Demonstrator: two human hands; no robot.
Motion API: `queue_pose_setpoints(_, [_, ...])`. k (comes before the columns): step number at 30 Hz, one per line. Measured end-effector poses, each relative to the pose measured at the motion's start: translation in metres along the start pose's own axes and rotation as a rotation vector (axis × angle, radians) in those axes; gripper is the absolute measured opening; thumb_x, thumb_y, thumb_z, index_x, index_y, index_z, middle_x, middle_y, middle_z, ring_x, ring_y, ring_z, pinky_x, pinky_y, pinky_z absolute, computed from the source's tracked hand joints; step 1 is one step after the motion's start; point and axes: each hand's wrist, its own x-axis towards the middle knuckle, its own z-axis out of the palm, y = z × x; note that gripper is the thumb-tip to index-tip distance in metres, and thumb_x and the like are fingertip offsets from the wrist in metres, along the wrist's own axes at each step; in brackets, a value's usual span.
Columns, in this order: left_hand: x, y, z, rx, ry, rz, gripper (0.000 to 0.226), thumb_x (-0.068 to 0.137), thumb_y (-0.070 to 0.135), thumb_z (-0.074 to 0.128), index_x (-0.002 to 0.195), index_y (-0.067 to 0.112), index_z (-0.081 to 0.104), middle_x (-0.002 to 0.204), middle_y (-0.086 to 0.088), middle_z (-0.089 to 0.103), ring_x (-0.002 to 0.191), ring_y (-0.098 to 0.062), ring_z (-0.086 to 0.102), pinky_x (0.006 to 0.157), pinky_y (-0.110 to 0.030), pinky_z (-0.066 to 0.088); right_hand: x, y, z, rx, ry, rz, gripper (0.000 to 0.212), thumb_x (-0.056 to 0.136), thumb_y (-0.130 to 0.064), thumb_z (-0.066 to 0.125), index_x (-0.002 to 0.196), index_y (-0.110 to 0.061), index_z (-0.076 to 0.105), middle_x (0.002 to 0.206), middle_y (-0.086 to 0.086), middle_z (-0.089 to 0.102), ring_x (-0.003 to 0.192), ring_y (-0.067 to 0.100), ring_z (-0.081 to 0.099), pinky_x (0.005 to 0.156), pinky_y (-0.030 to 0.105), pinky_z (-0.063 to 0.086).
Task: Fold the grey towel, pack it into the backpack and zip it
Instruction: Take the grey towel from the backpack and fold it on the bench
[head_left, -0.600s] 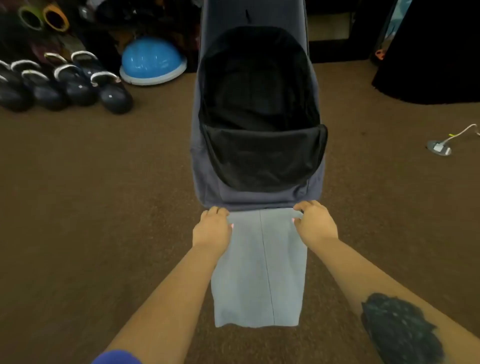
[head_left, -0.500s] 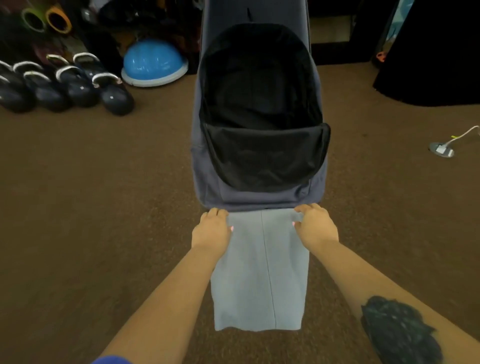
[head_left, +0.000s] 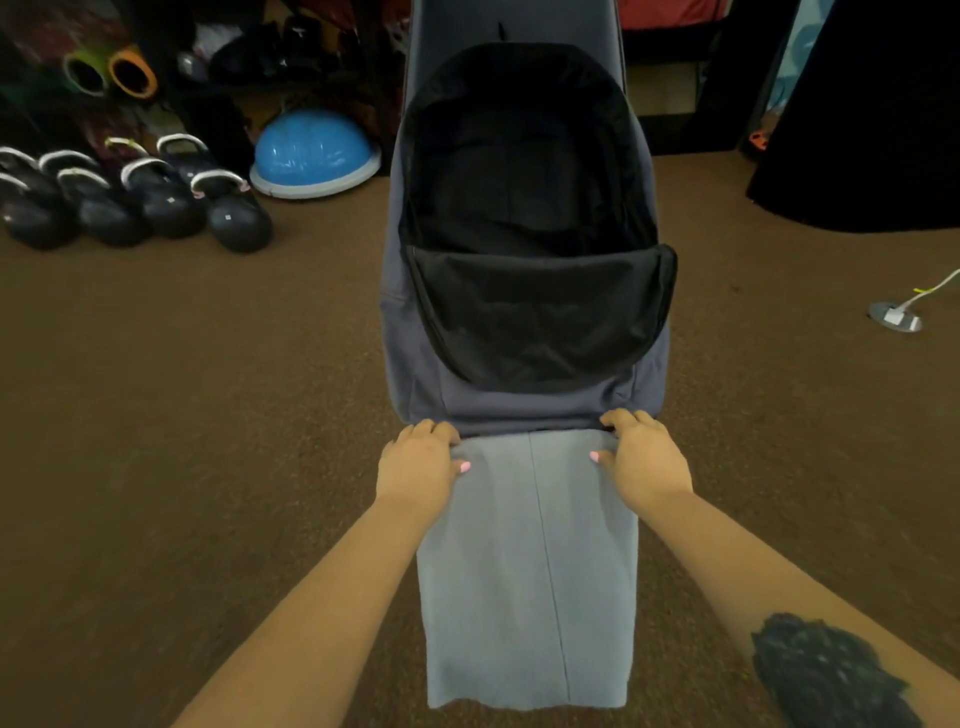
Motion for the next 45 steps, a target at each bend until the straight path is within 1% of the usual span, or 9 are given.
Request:
queue_pose_setpoints(7, [-0.008, -0.005, -0.015, 0.040, -0.031, 0.161, 0.015, 0.088, 0.037, 0.053, 0.093, 0.025, 0.061, 0.098, 0.004, 0.057, 0.098, -0.017, 0.051, 0.088, -0.035, 0.036, 0.001, -0.010, -0.019, -0.104, -0.149, -0.065, 0.008, 0.086, -0.024, 0.064, 0.089, -0.018, 0.059, 0.092, 0.003, 0.062, 0.090, 0.023, 0.059, 0.087, 0.039, 0.048])
queue_pose_setpoints(12, [-0.021, -0.008, -0.061, -0.123, -0.185, 0.225, 0.020, 0.083, 0.026, 0.056, 0.067, 0.028, 0.045, 0.073, 0.009, 0.050, 0.078, -0.013, 0.048, 0.074, -0.028, 0.032, -0.013, -0.026, -0.070, 0.073, -0.199, -0.169, 0.025, 0.067, -0.004, 0.066, 0.060, -0.015, 0.044, 0.066, 0.001, 0.051, 0.063, 0.016, 0.049, 0.060, 0.030, 0.038])
queue_pose_setpoints(15, [-0.029, -0.005, -0.095, -0.150, -0.256, 0.217, 0.022, 0.087, 0.035, 0.057, 0.072, 0.031, 0.041, 0.074, 0.007, 0.054, 0.069, -0.013, 0.052, 0.058, -0.027, 0.035, -0.022, -0.037, -0.102, 0.186, -0.211, -0.162, 0.033, 0.070, 0.002, 0.062, 0.057, -0.017, 0.038, 0.058, 0.001, 0.047, 0.055, 0.013, 0.046, 0.053, 0.026, 0.038])
queue_pose_setpoints(20, [-0.036, -0.005, -0.151, 0.101, -0.234, 0.219, 0.028, 0.092, 0.045, 0.049, 0.110, 0.025, 0.055, 0.102, 0.000, 0.066, 0.094, -0.021, 0.061, 0.070, -0.033, 0.046, -0.031, -0.055, -0.153, 0.137, -0.200, -0.220, 0.022, 0.083, -0.019, 0.067, 0.074, -0.020, 0.047, 0.068, 0.001, 0.056, 0.059, 0.015, 0.052, 0.053, 0.027, 0.040])
queue_pose_setpoints(26, [-0.044, -0.017, -0.215, 0.233, -0.206, 0.151, 0.033, 0.097, 0.045, 0.039, 0.102, 0.022, 0.062, 0.098, 0.001, 0.069, 0.093, -0.020, 0.062, 0.077, -0.034, 0.042, -0.039, -0.073, -0.229, -0.412, -0.272, -0.351, 0.027, 0.085, -0.049, 0.059, 0.074, -0.026, 0.050, 0.074, -0.004, 0.055, 0.084, 0.019, 0.050, 0.076, 0.033, 0.026])
queue_pose_setpoints(31, [-0.051, -0.028, -0.271, 0.030, -0.147, 0.023, 0.024, 0.095, 0.040, 0.047, 0.096, 0.024, 0.064, 0.096, 0.001, 0.069, 0.089, -0.021, 0.061, 0.080, -0.035, 0.043, -0.047, -0.081, -0.283, -0.760, -0.295, -0.306, 0.027, 0.086, -0.055, 0.054, 0.080, -0.030, 0.048, 0.078, -0.006, 0.048, 0.102, 0.022, 0.051, 0.086, 0.037, 0.029])
queue_pose_setpoints(35, [-0.058, -0.031, -0.307, -0.113, -0.134, -0.058, 0.018, 0.095, 0.026, 0.052, 0.102, 0.016, 0.066, 0.103, -0.005, 0.063, 0.092, -0.023, 0.059, 0.080, -0.035, 0.048, -0.049, -0.080, -0.316, -0.504, -0.282, -0.131, 0.032, 0.081, -0.057, 0.060, 0.070, -0.027, 0.055, 0.079, -0.002, 0.058, 0.092, 0.022, 0.054, 0.088, 0.042, 0.030])
queue_pose_setpoints(40, [-0.071, -0.034, -0.338, -0.348, -0.026, -0.181, 0.020, 0.098, 0.026, 0.045, 0.090, 0.013, 0.058, 0.087, -0.014, 0.062, 0.076, -0.029, 0.056, 0.063, -0.035, 0.041, -0.062, -0.081, -0.354, 0.181, -0.270, 0.050, 0.048, 0.074, -0.040, 0.077, 0.056, -0.013, 0.042, 0.056, 0.003, 0.039, 0.053, 0.016, 0.037, 0.056, 0.031, 0.027])
queue_pose_setpoints(45, [-0.070, -0.011, -0.362, -0.412, -0.053, -0.132, 0.021, 0.097, 0.031, 0.045, 0.097, 0.013, 0.056, 0.090, -0.007, 0.061, 0.081, -0.024, 0.056, 0.064, -0.032, 0.039, -0.069, -0.090, -0.366, 0.318, -0.126, 0.119, 0.041, 0.077, -0.046, 0.072, 0.092, -0.009, 0.063, 0.085, 0.009, 0.061, 0.081, 0.025, 0.056, 0.067, 0.034, 0.041])
